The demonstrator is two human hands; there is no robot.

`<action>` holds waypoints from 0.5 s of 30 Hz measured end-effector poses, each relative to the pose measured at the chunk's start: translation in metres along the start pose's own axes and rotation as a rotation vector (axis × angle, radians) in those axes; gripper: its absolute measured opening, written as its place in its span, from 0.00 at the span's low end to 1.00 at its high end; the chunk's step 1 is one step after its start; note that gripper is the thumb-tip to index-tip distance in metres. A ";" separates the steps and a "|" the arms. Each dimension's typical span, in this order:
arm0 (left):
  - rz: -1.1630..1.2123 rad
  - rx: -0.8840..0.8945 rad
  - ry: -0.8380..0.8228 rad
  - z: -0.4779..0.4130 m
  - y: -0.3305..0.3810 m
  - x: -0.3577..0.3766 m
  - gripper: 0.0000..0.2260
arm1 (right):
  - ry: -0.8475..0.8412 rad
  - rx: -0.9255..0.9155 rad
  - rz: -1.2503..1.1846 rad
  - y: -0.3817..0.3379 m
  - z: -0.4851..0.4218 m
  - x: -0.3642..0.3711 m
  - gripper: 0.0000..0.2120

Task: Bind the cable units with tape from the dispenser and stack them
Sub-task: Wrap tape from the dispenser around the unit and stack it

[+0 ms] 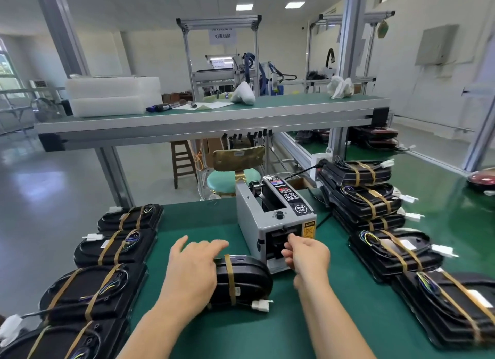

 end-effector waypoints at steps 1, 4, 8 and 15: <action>-0.006 0.014 -0.009 0.000 0.005 0.001 0.29 | -0.001 0.010 -0.003 0.000 0.000 0.000 0.06; 0.003 -0.016 0.012 0.001 0.013 0.002 0.27 | 0.005 0.041 -0.001 -0.001 -0.001 0.002 0.03; -0.137 0.060 -0.044 0.008 0.017 0.005 0.26 | 0.015 0.071 0.006 -0.002 0.000 0.002 0.03; -0.177 0.031 -0.110 0.004 0.012 0.013 0.16 | -0.136 0.163 -0.070 -0.009 0.036 -0.005 0.09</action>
Point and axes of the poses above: each hand's wrist, its own z-axis away from the middle knuckle, its own x-axis out of the palm, y = z × x, the point moved 4 cm from there along -z, towards the middle knuckle, and after that the axes turned 11 degrees about y, right-handed, at the moved point
